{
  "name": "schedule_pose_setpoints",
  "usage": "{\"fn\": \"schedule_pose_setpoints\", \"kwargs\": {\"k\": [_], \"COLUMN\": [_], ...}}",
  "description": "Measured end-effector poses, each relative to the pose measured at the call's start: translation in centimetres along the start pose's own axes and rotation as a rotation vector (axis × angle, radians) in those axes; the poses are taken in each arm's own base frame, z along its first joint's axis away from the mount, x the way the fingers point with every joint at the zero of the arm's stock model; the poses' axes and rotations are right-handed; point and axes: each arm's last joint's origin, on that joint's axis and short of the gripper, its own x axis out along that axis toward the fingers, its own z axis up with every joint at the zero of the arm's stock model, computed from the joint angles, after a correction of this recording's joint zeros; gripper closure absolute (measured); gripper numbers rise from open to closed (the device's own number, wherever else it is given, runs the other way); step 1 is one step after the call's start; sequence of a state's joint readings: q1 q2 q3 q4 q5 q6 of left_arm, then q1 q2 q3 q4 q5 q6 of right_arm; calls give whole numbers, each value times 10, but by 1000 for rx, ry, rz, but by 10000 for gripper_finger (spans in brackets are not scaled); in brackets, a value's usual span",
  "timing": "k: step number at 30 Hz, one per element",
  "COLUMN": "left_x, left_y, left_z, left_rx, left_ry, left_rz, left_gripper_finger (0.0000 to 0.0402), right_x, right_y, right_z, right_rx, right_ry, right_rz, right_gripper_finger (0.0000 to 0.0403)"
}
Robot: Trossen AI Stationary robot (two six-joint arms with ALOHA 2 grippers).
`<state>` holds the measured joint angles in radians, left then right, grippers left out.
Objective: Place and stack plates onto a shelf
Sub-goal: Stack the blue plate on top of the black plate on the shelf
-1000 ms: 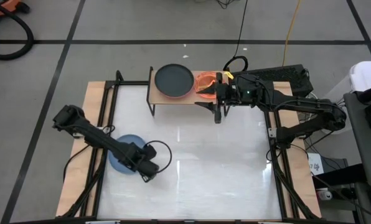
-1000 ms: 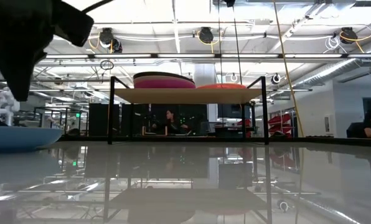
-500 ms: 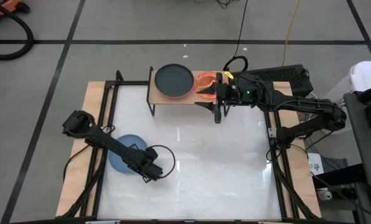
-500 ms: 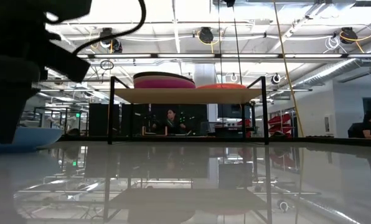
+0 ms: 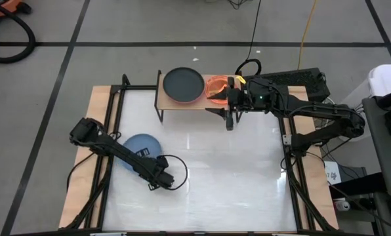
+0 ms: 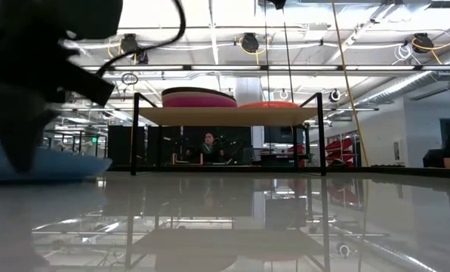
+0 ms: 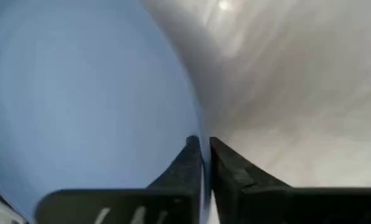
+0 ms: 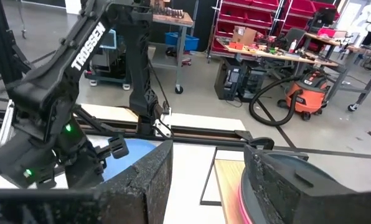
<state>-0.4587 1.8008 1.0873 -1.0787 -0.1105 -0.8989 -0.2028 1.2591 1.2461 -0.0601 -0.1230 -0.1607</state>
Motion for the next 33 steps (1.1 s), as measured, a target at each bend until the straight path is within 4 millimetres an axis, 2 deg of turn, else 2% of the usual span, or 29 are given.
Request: {"fn": "schedule_pose_setpoints", "kwargs": {"k": [3,6,10,14,20,23,27,31,33], "left_x": [-14,-33,-64,-86,-117,-135,-155,-165,-164], "left_y": [3,10,26,36,69,88,103,120,129], "left_z": [2,0,-5,5,27,35,55,80,95], "left_rx": [3,-12,-27,-18,32,76,121,190,251], "left_ry": [-38,-25,1,-153,-363,-487,-605,-637,-626], "left_rz": [3,77,285,272,399,534,652,663,659], "left_gripper_finger": [390,391,391,391,391,391,391,391,391], "right_x": [0,0,0,0,0,0,0,0,0], "right_y": [0,0,0,0,0,0,0,0,0], "right_z": [0,0,0,0,1,0,1,0,0], "right_rx": [-3,-5,-5,-5,-9,-10,-13,-13,-13], "right_ry": [-1,-2,-2,-2,-4,-3,-4,-4,-4], "right_rz": [0,0,0,0,2,3,3,3,3], "right_gripper_finger": [222,222,222,222,222,222,222,222,222]}}
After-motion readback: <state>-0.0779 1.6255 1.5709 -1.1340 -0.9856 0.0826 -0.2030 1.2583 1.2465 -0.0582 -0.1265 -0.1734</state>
